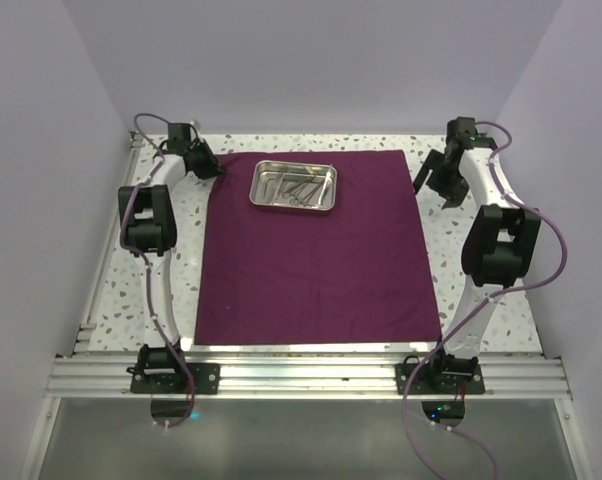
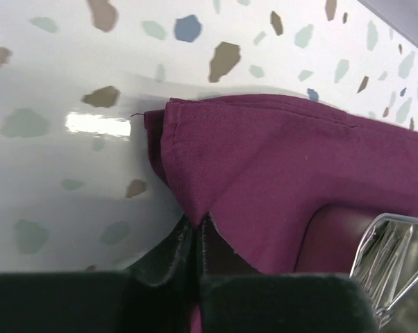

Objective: Open and lay out the surgical kit
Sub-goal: Open the surgical kit at the center of the board.

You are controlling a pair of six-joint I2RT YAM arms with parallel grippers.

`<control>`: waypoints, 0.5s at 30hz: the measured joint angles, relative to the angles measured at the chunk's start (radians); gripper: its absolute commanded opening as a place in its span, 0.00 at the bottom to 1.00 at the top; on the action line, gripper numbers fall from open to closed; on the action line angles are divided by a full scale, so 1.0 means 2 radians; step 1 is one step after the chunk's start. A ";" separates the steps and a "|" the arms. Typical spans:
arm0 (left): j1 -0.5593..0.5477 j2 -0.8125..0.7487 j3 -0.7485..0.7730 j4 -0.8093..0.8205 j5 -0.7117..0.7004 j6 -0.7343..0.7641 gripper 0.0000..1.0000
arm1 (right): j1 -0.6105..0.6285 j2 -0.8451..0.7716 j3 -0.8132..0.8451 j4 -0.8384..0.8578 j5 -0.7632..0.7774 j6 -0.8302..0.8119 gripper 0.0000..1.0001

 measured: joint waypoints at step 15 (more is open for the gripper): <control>-0.007 -0.068 0.001 -0.035 -0.090 0.036 1.00 | 0.002 -0.015 -0.043 0.017 -0.017 0.002 0.80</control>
